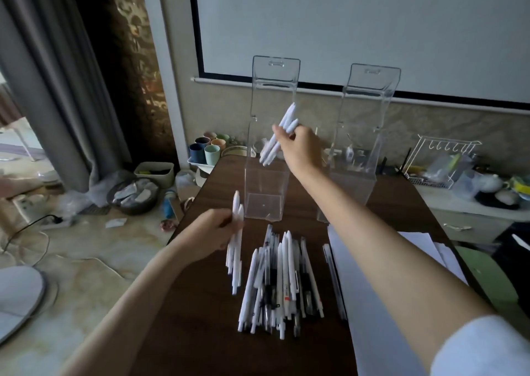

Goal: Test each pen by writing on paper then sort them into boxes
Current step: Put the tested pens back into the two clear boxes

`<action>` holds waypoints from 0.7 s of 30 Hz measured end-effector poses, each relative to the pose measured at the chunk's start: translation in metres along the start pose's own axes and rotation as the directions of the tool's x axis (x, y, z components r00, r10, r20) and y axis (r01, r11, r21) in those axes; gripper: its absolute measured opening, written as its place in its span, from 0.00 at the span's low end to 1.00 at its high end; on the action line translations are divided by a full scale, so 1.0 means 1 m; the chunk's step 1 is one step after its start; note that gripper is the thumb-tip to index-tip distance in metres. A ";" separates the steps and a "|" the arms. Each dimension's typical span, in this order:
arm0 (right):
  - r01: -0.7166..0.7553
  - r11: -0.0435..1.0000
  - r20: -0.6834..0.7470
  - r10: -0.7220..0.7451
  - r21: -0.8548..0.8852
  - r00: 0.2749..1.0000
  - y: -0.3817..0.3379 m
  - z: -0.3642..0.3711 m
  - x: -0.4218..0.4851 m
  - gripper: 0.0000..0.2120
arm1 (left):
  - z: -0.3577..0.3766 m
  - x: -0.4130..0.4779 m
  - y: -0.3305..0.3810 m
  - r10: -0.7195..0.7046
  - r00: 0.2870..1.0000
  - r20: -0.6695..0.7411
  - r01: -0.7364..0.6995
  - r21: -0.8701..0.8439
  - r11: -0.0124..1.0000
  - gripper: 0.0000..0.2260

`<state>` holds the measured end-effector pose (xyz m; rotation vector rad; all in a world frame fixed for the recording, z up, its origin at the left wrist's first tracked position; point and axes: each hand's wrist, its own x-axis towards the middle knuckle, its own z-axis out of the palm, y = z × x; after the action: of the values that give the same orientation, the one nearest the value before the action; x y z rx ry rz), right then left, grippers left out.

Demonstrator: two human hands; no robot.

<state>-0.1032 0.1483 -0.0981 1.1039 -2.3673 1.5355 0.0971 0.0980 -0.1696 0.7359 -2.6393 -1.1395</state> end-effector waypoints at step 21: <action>-0.153 0.981 0.288 0.113 0.118 0.951 0.073 -0.051 -0.087 0.07 | -0.030 0.093 0.045 0.095 0.880 -0.466 -0.208 -0.199 0.958 0.16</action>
<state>-0.1001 0.2518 -0.1678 1.2933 -2.5991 1.7146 0.0105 0.0586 -0.1192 0.6371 -2.0846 -1.0679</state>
